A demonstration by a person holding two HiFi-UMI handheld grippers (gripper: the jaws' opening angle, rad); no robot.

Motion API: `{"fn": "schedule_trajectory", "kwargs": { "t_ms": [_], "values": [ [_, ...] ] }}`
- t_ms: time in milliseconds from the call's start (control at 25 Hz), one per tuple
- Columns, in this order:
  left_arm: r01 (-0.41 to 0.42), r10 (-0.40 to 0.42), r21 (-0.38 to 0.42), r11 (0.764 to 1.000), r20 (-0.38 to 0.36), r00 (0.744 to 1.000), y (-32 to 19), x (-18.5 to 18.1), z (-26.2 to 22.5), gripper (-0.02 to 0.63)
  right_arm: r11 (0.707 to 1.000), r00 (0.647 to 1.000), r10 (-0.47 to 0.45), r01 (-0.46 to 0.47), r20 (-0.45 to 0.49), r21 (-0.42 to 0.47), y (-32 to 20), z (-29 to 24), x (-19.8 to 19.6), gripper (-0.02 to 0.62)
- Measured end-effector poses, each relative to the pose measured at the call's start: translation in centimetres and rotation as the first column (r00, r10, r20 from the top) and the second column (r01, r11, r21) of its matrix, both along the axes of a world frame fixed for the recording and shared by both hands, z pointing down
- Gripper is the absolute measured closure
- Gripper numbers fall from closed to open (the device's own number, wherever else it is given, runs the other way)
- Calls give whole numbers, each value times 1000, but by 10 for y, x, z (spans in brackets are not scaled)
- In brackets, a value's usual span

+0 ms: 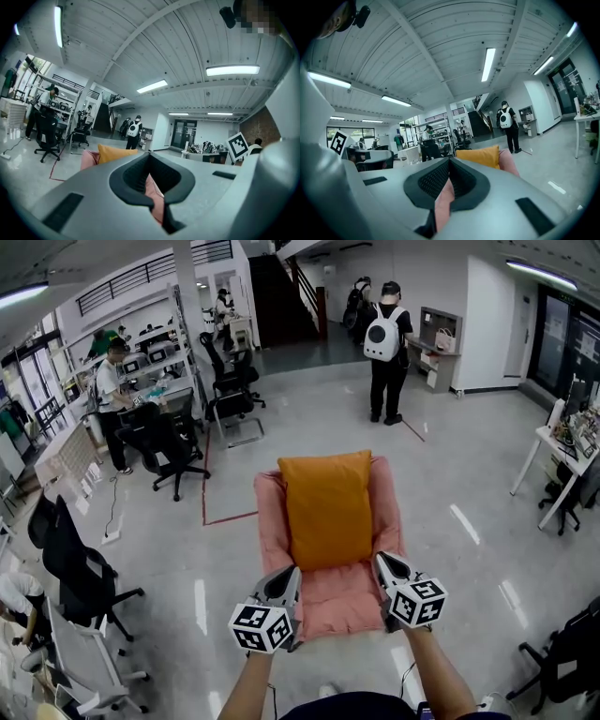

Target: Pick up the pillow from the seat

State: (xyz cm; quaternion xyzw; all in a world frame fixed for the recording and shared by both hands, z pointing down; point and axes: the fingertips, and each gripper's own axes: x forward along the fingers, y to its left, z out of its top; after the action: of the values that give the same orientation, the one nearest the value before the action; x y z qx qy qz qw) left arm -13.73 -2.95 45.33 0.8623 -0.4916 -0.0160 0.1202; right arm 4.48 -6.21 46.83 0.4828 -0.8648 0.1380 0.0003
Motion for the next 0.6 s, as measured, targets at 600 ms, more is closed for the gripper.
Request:
{"fn": "schedule_trajectory", "kwargs": {
  "t_ms": [600],
  "values": [
    [-27,27,-23,999,-12,1000,-25,20,11,603,1000,1000,7,-7,-18,-7,-23,7,13,577]
  ]
}}
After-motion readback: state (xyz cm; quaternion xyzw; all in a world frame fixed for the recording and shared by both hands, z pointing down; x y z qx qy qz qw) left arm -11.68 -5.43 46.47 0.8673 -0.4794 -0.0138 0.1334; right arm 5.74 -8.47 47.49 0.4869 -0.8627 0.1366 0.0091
